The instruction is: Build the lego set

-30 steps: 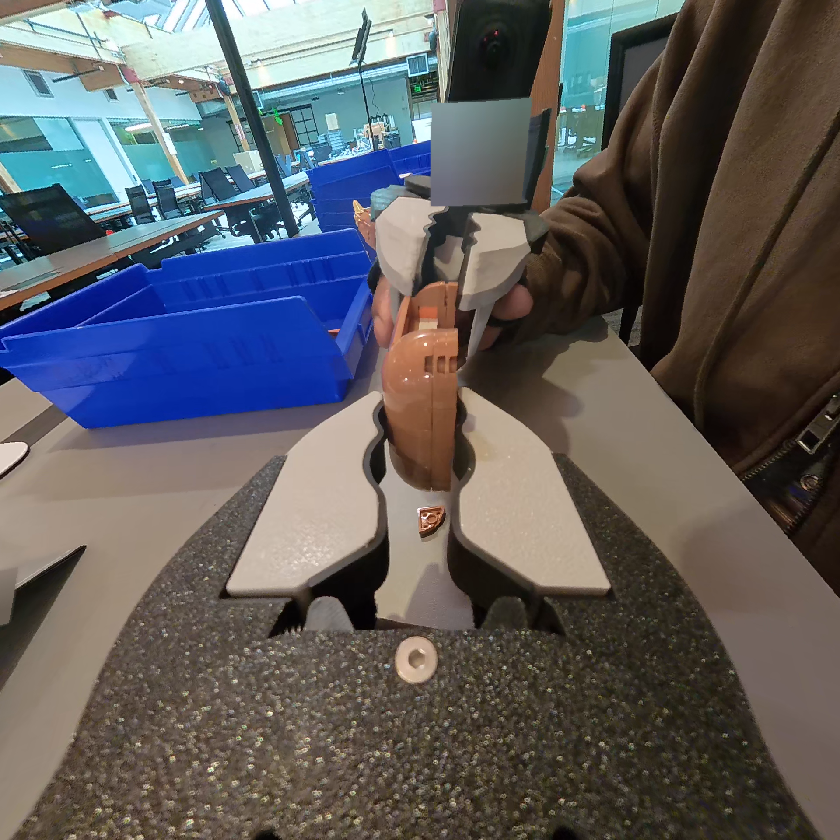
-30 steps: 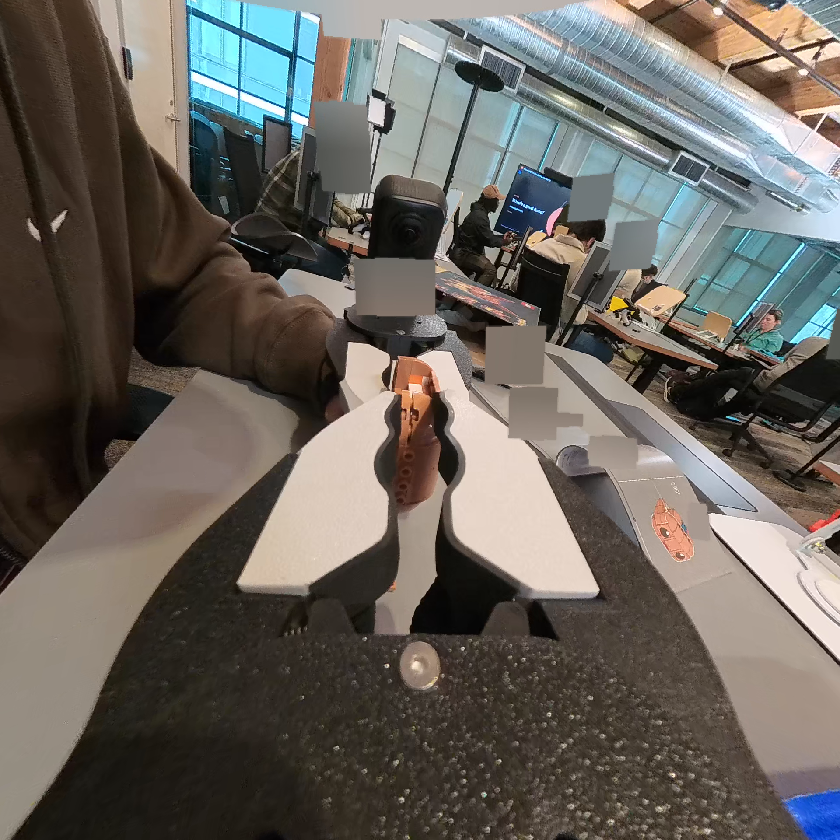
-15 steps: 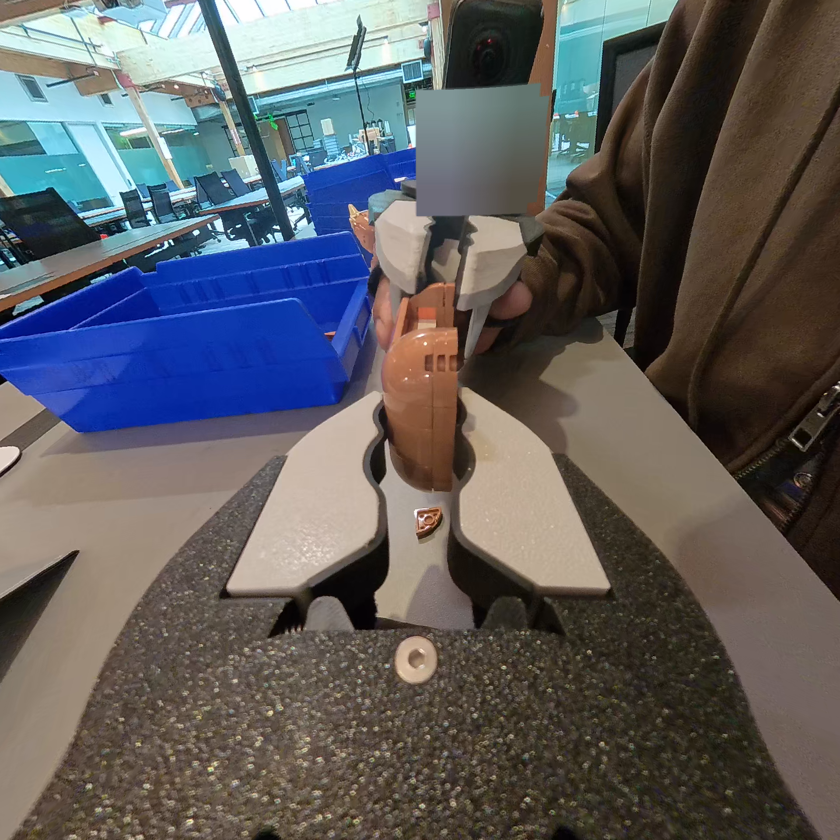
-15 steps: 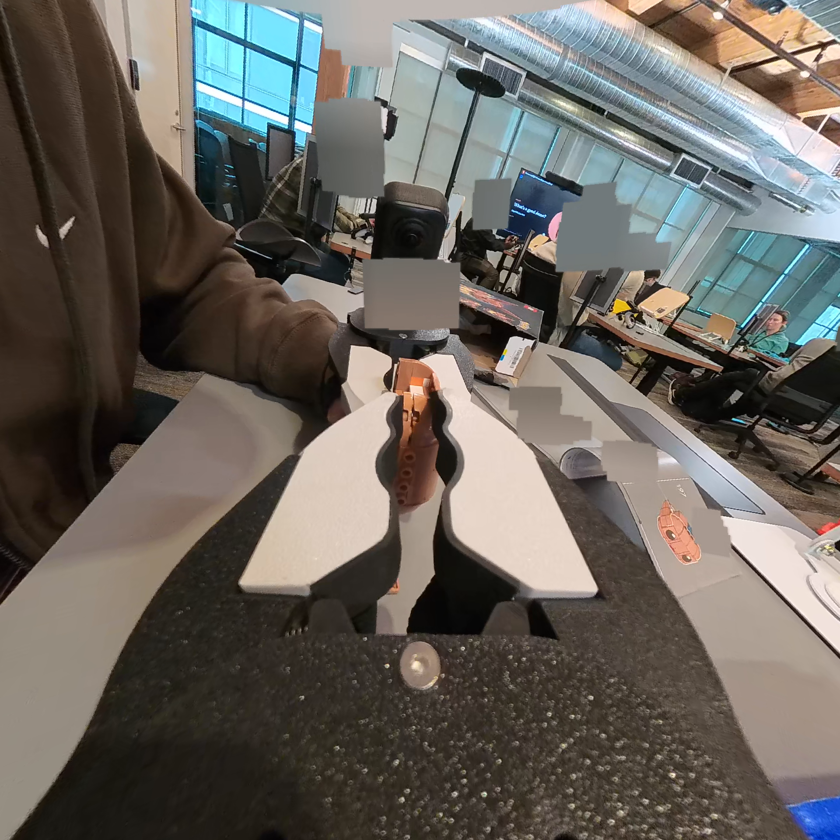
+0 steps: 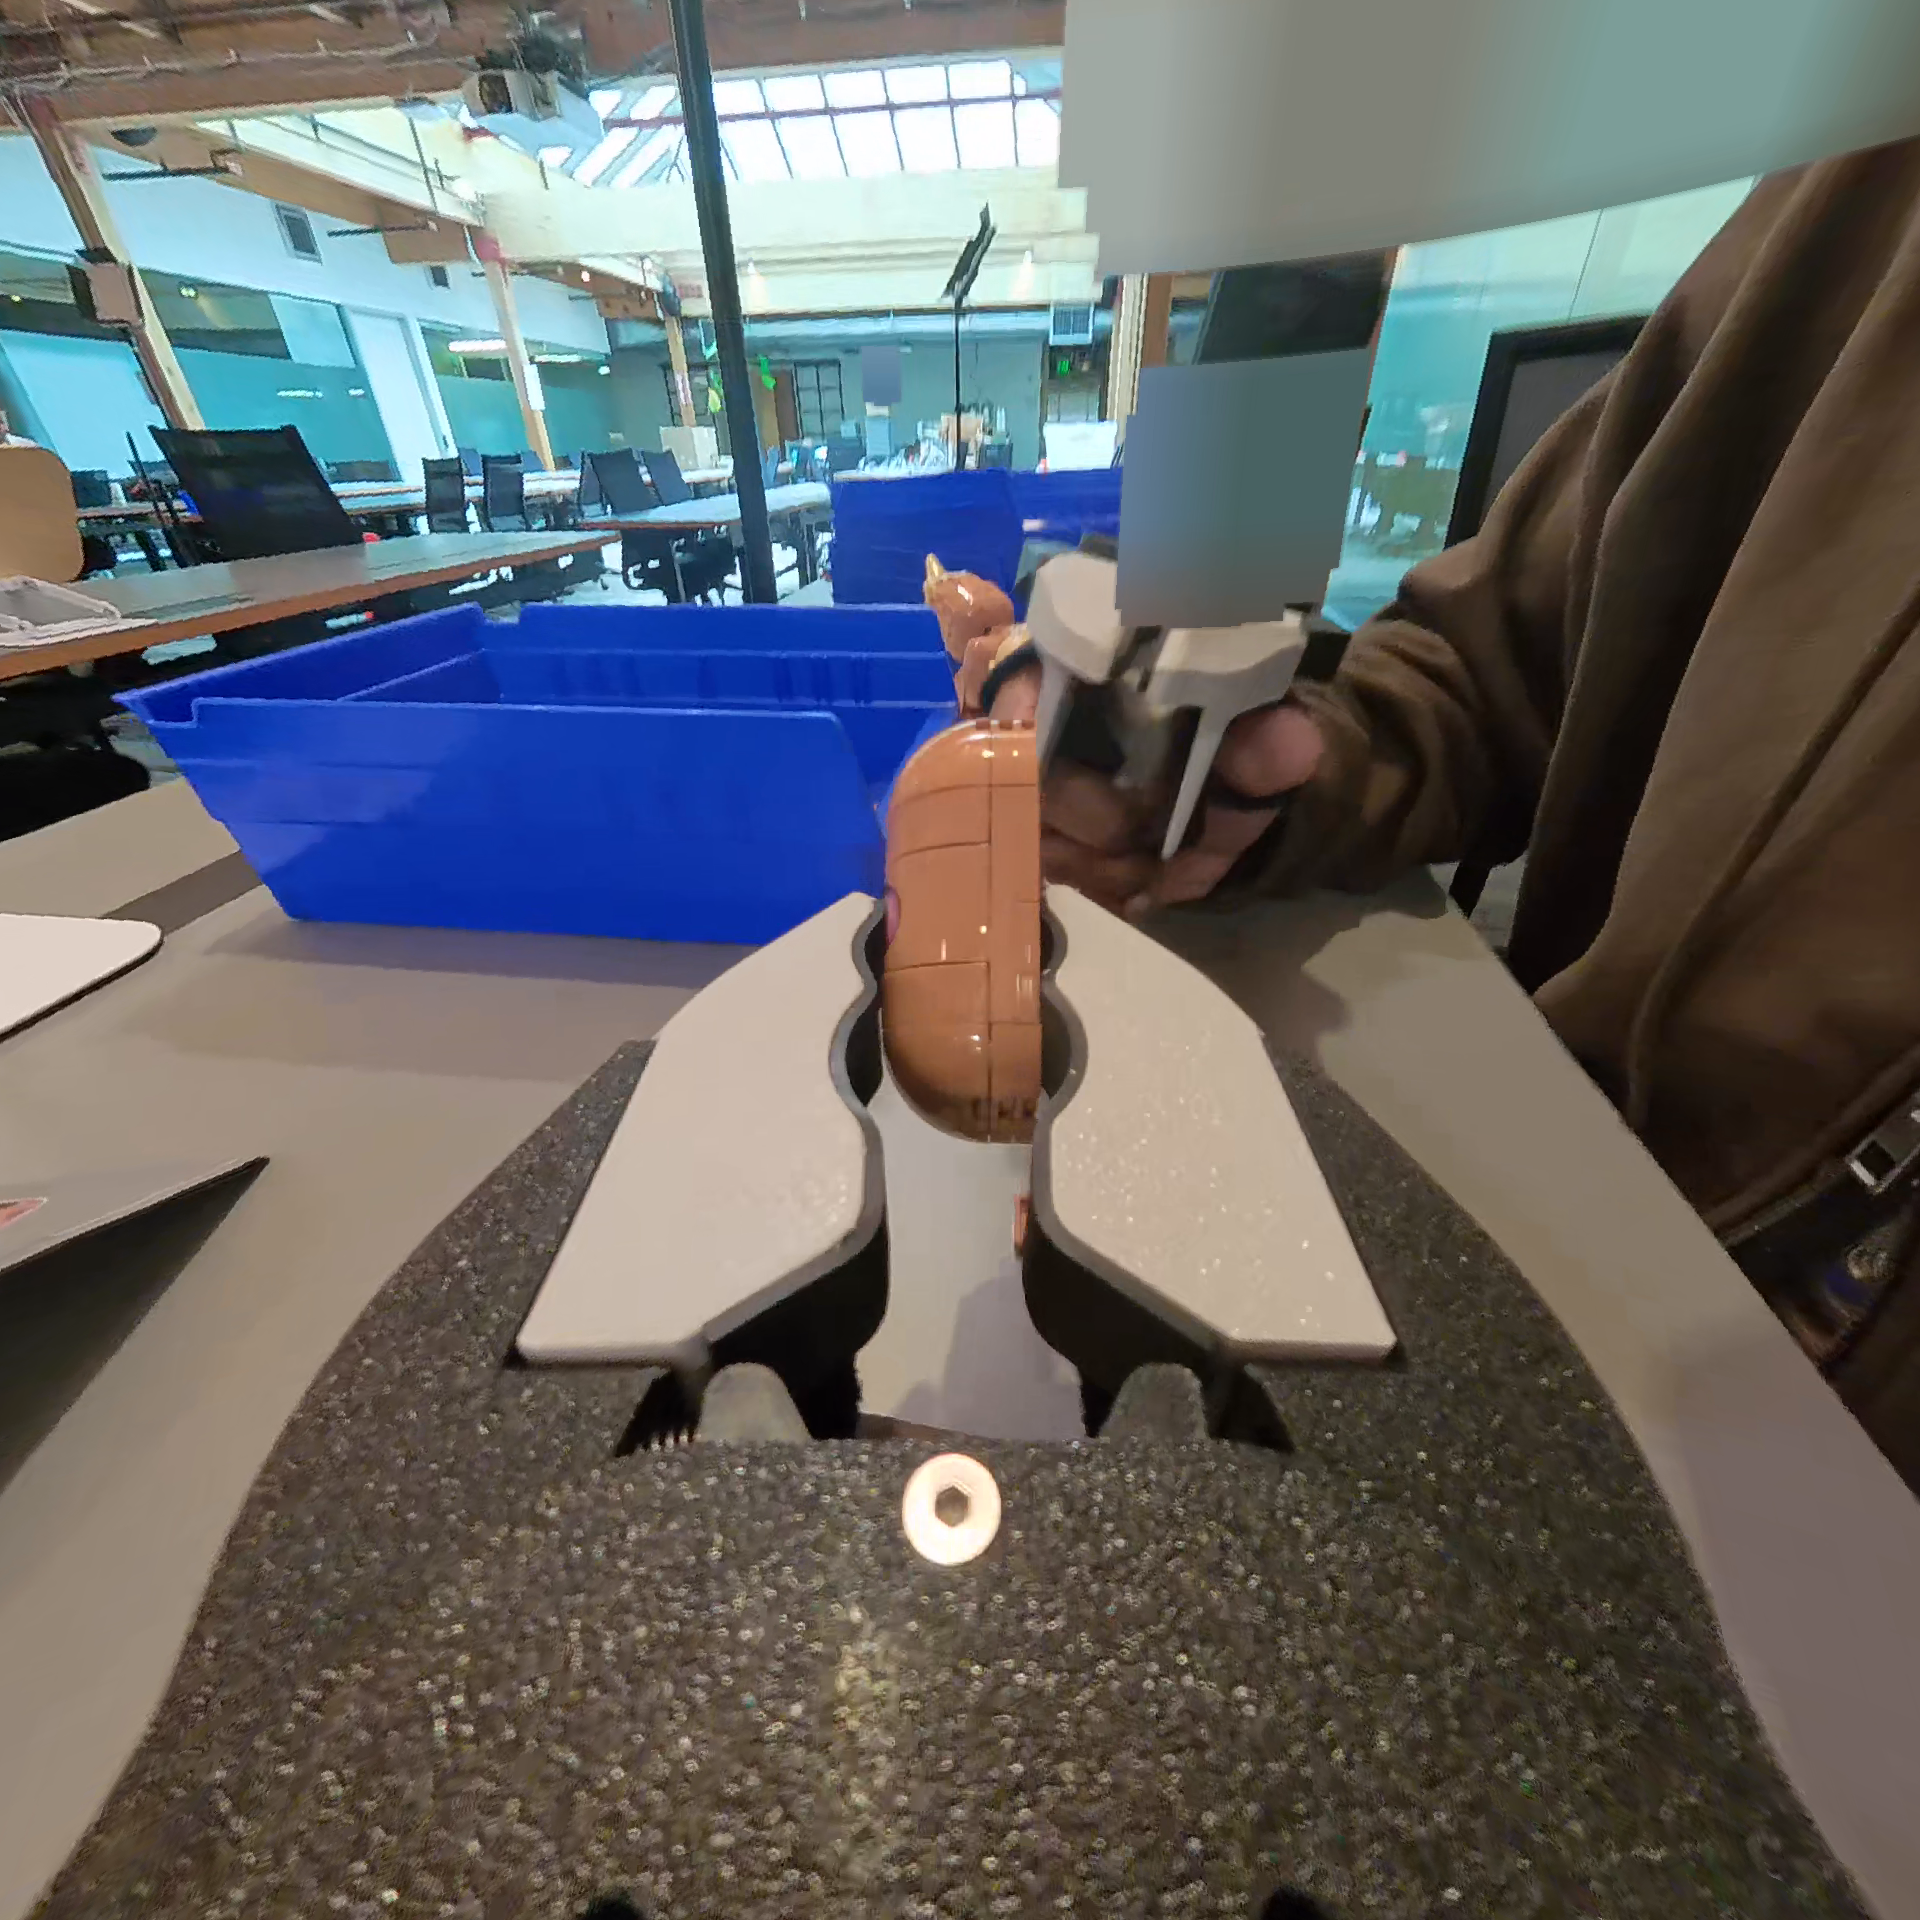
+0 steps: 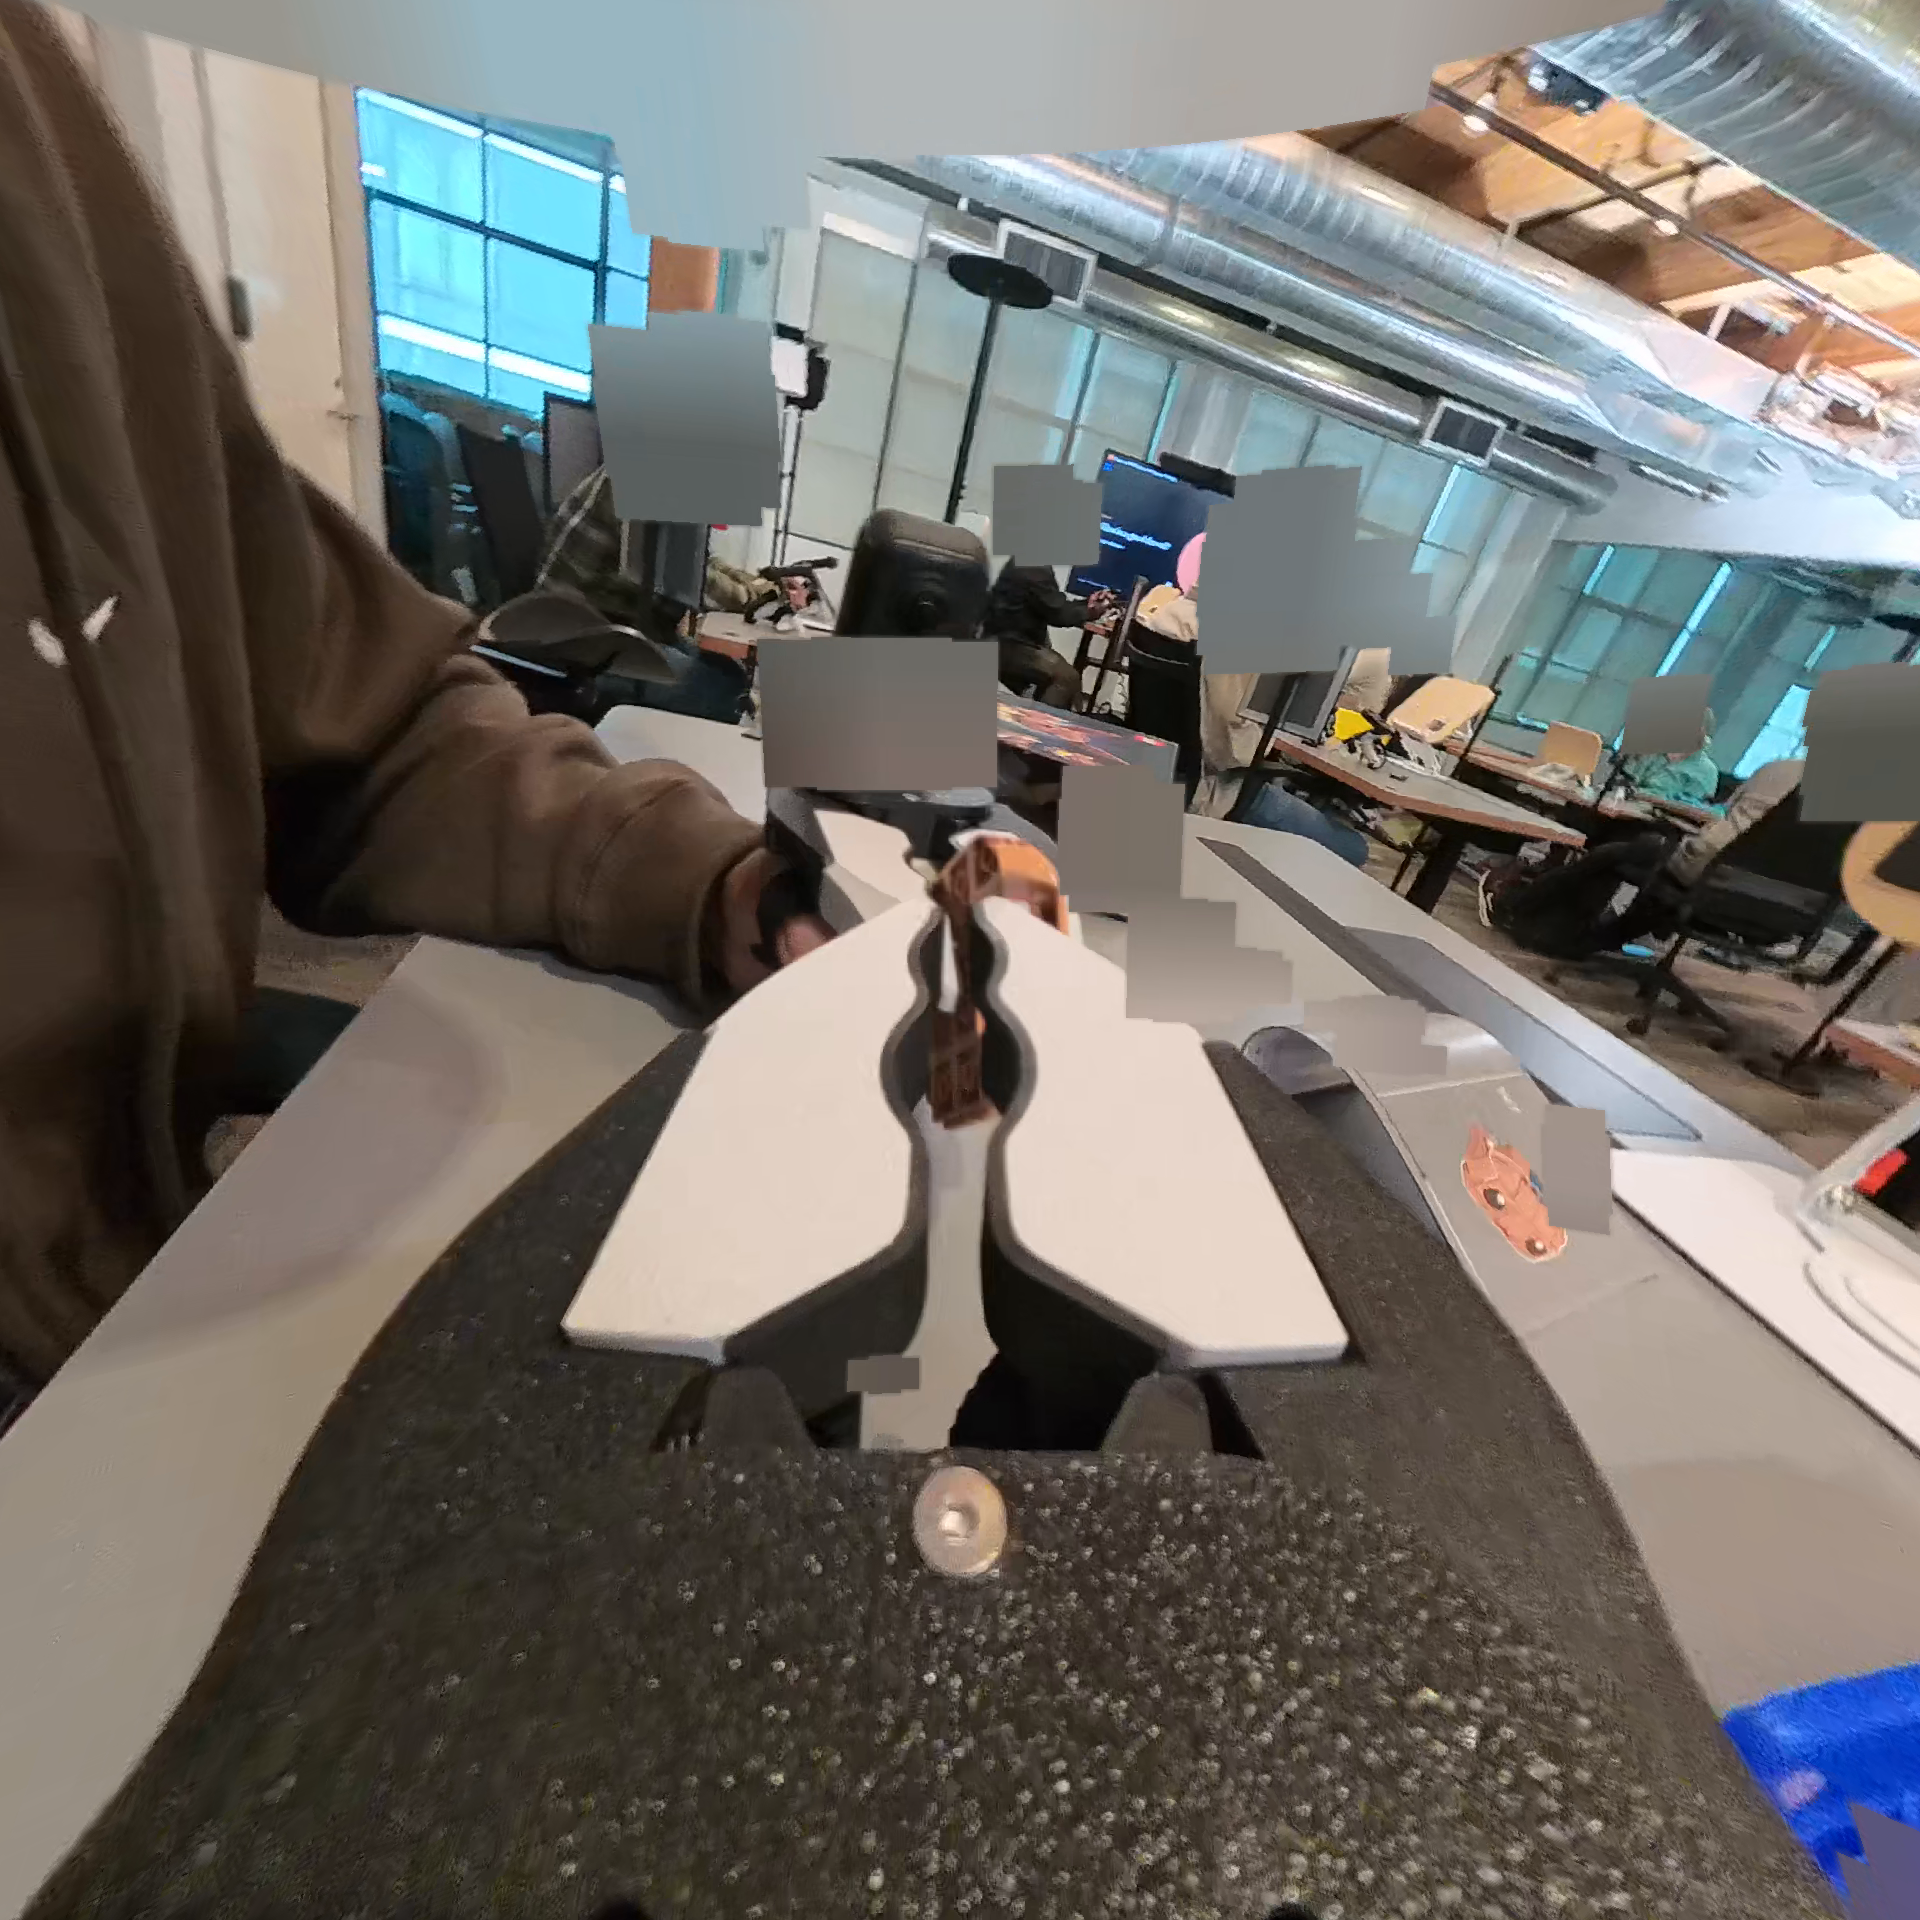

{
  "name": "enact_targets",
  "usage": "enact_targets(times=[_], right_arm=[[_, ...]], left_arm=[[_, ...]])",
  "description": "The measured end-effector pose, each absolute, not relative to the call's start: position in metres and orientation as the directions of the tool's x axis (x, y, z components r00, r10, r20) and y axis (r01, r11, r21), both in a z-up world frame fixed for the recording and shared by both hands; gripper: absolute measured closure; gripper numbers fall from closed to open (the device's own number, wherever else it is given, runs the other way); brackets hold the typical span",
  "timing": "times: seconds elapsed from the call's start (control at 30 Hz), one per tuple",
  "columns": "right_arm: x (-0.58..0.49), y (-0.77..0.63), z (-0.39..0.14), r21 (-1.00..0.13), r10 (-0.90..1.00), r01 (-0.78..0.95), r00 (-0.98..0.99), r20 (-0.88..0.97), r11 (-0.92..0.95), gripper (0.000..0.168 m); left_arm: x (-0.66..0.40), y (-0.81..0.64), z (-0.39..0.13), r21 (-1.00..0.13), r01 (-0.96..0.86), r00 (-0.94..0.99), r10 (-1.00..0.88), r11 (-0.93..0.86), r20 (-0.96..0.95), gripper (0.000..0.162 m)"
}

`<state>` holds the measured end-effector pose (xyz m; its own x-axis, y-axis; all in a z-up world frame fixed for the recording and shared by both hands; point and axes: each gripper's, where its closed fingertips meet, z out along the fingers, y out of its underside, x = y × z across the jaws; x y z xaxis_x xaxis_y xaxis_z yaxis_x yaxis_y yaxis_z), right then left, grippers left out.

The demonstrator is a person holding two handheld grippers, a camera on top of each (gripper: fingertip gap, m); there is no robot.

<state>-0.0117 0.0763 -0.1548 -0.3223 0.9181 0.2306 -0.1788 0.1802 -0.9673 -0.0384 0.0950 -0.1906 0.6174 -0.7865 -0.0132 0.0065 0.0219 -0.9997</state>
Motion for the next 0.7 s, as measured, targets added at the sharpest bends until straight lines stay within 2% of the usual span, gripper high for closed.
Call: enact_targets(times=[0.17, 0.3, 0.4, 0.6, 0.7], right_arm=[[-0.024, 0.096, -0.162, -0.994, 0.960, -0.106, -0.279, 0.005, -0.026, 0.135], [-0.037, 0.098, -0.173, -0.976, 0.926, -0.027, -0.322, -0.196, -0.216, 0.116], [-0.042, 0.095, -0.173, -0.966, 0.910, -0.022, -0.343, -0.233, -0.256, 0.124], [-0.044, 0.090, -0.174, -0.985, 0.934, -0.044, -0.327, -0.145, -0.168, 0.145], [-0.043, 0.092, -0.176, -0.990, 0.935, -0.040, -0.335, -0.117, -0.138, 0.145]], left_arm=[[-0.042, 0.093, -0.174, -0.985, 0.169, 0.588, -0.805, 0.031, 0.076, 0.136], [-0.045, 0.093, -0.162, -0.947, 0.322, 0.543, -0.821, 0.011, 0.175, 0.136], [-0.045, 0.095, -0.160, -0.924, 0.383, 0.513, -0.827, -0.016, 0.228, 0.136], [-0.037, 0.095, -0.161, -0.926, 0.378, 0.505, -0.833, -0.020, 0.224, 0.136], [-0.035, 0.096, -0.165, -0.941, 0.337, 0.528, -0.825, -0.014, 0.202, 0.136]])
